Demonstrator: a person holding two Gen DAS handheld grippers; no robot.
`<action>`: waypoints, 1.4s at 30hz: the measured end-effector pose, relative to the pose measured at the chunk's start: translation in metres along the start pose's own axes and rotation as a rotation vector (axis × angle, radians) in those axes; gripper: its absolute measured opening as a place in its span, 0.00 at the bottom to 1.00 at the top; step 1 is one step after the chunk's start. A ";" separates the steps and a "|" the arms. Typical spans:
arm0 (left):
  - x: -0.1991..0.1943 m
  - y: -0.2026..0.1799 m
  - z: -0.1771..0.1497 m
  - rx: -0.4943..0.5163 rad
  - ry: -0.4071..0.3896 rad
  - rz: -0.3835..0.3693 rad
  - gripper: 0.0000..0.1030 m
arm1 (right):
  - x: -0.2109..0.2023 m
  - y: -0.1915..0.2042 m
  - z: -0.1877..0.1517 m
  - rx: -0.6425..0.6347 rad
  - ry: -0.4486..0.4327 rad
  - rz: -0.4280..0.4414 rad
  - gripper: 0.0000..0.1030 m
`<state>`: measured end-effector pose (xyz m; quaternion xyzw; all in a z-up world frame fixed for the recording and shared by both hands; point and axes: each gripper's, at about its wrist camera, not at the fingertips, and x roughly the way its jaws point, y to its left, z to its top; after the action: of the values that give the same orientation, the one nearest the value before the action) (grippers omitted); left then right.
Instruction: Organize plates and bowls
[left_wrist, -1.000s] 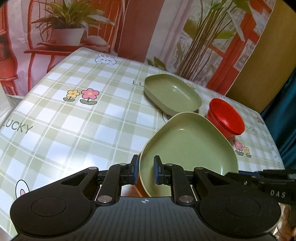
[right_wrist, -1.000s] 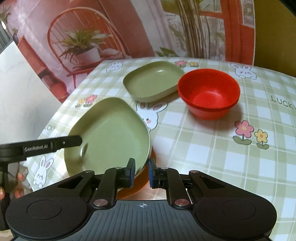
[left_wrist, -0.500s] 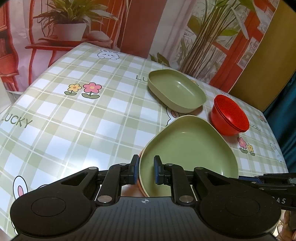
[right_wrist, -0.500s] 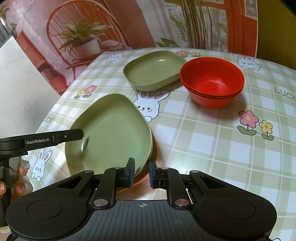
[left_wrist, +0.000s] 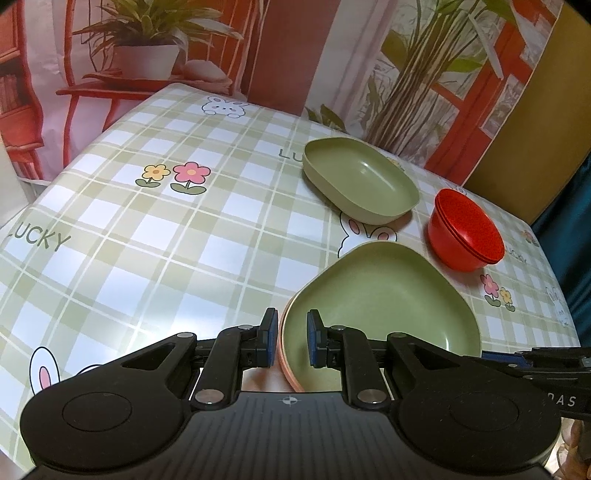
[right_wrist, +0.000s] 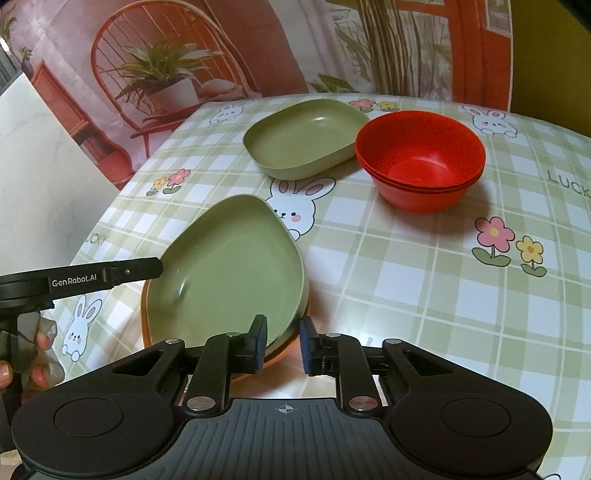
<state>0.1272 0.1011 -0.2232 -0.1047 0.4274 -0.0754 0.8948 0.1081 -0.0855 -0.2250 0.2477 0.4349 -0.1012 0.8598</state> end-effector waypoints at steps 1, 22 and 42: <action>0.000 0.000 0.000 -0.002 0.000 0.000 0.17 | -0.001 -0.001 0.000 0.003 -0.005 -0.004 0.20; 0.002 0.000 0.001 -0.009 0.003 -0.001 0.17 | 0.007 -0.017 0.012 0.058 -0.042 0.020 0.05; -0.013 0.002 0.022 -0.010 -0.059 -0.026 0.17 | -0.014 -0.016 0.029 0.041 -0.113 0.035 0.14</action>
<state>0.1365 0.1085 -0.2005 -0.1170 0.4000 -0.0815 0.9054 0.1137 -0.1149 -0.2043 0.2665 0.3793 -0.1089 0.8793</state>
